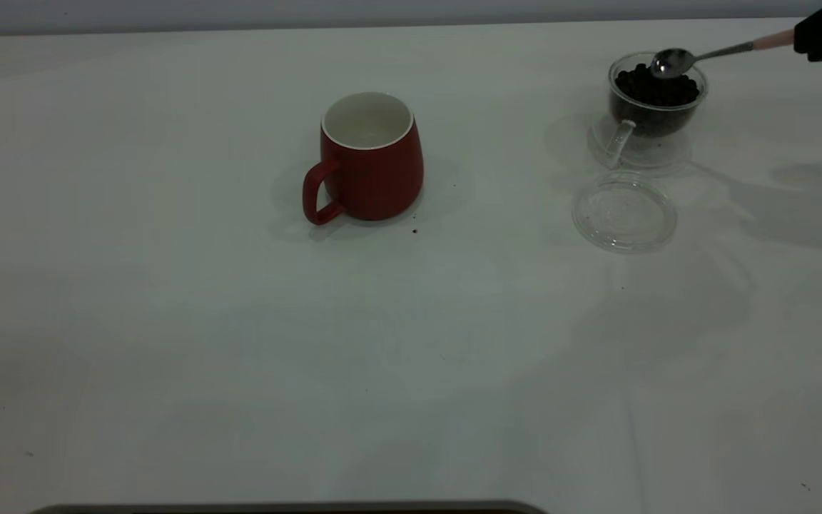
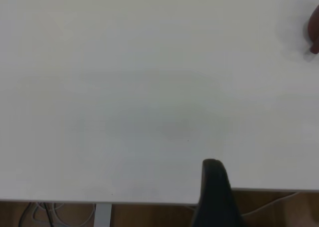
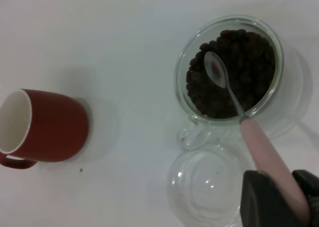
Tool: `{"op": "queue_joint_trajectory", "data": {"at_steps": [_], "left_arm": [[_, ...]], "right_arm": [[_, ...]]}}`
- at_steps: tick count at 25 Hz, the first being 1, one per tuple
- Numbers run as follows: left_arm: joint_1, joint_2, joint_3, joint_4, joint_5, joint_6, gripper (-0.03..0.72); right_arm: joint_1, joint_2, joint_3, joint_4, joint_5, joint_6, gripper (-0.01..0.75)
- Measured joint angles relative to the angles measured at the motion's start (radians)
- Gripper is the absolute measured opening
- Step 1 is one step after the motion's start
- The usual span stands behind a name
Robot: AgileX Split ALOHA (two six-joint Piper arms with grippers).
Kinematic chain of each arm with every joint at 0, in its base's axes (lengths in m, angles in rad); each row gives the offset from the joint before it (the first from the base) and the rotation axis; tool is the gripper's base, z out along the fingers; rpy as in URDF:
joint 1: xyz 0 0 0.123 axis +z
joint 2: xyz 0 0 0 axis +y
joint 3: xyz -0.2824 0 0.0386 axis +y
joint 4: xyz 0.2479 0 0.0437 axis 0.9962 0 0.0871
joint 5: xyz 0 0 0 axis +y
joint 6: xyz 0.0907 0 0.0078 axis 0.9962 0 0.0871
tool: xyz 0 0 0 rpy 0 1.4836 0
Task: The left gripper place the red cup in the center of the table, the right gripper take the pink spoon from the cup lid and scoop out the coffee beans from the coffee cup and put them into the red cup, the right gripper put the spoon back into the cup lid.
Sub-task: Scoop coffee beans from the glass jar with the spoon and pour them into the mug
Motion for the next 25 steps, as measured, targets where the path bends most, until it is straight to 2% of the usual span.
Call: {"op": "queue_joint_trajectory", "data": {"at_steps": [17, 25], "left_arm": [[0.0, 0.0, 0.0, 0.0, 0.0, 0.0, 0.569], [0.0, 0.0, 0.0, 0.0, 0.0, 0.001, 0.569]], "right_arm": [[0.0, 0.069, -0.047, 0.015, -0.029, -0.044, 0.113], [0.0, 0.105, -0.047, 0.01, 0.011, -0.011, 0.113]]}}
